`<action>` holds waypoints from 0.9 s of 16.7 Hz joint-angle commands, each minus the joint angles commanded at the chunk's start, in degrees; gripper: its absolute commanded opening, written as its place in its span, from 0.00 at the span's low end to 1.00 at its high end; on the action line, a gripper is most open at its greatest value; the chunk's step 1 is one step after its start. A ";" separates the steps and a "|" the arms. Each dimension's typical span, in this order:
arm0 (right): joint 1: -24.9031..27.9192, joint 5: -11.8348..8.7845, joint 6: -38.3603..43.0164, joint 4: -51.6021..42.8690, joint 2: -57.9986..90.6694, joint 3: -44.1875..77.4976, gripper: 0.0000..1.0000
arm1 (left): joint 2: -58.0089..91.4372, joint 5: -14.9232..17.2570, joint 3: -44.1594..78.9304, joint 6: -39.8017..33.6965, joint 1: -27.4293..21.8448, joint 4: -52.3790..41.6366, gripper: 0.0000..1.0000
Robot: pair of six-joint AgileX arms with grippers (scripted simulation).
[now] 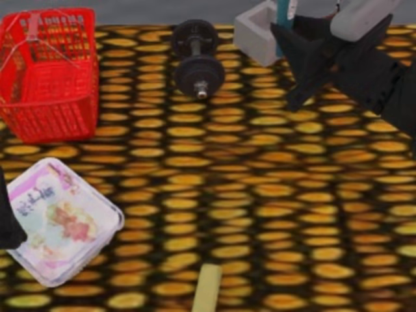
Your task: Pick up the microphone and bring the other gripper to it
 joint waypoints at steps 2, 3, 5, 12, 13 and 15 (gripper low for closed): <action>4.48 4.41 0.09 3.46 0.71 -1.00 0.00 | 0.00 0.00 0.00 0.00 0.00 0.00 1.00; 6.80 6.69 0.14 5.17 1.00 -1.52 0.00 | 0.00 0.00 0.00 0.00 0.00 0.00 1.00; 10.70 10.53 0.23 8.13 1.29 -2.38 0.00 | 0.00 0.00 0.00 0.00 0.00 0.00 1.00; 12.50 12.32 0.33 9.72 1.19 -2.68 0.00 | 0.00 0.00 0.00 0.00 0.00 0.00 1.00; 12.57 12.40 0.30 9.74 1.27 -2.77 0.00 | 0.00 0.00 0.00 0.00 0.00 0.00 1.00; 12.66 12.50 0.24 9.81 1.32 -2.84 0.00 | 0.00 0.00 0.00 0.00 0.00 0.00 1.00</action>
